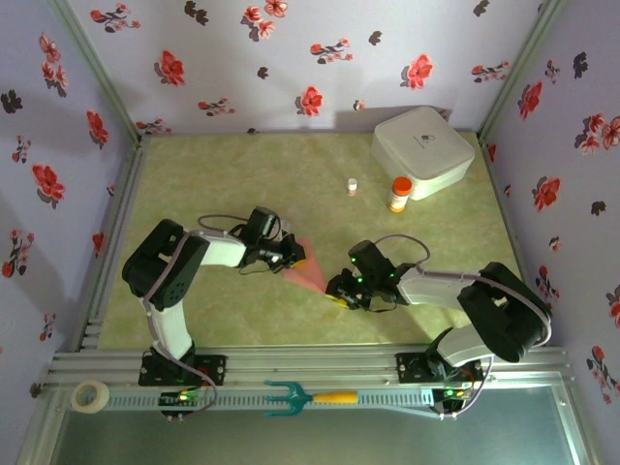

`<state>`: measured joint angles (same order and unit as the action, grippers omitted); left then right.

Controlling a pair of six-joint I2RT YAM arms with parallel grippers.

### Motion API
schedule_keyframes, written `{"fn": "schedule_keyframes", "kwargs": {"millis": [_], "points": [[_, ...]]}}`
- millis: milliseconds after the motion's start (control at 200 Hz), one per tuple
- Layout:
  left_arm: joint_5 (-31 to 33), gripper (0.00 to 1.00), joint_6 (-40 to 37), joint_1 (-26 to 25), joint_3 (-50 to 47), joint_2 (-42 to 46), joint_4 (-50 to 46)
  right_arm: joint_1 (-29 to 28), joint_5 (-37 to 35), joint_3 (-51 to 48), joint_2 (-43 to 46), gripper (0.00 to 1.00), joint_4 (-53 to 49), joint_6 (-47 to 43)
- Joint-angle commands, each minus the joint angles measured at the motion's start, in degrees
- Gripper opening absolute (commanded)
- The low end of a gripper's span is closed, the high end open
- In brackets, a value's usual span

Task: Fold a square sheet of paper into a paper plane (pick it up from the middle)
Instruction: Turn over the paper at the center of the table.

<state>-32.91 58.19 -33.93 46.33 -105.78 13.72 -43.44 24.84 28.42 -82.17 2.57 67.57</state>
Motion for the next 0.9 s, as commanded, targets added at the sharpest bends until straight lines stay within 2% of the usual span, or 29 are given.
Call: {"fn": "schedule_keyframes", "kwargs": {"millis": [0, 205, 895], "points": [[-0.05, 0.0, 0.76, 0.52, -1.37, -0.81, -2.25, -0.51, 0.17, -0.4, -2.33, 0.32, 5.6, 0.24], [0.13, 0.0, 0.89, 0.58, -1.41, -0.91, -1.98, -0.07, -1.46, -1.48, -0.72, 0.32, 8.21, -0.09], [-0.09, 0.0, 1.15, 0.53, -0.84, 0.14, -1.45, 1.69, 0.06, -1.25, -1.98, 0.33, 14.83, -4.42]]}}
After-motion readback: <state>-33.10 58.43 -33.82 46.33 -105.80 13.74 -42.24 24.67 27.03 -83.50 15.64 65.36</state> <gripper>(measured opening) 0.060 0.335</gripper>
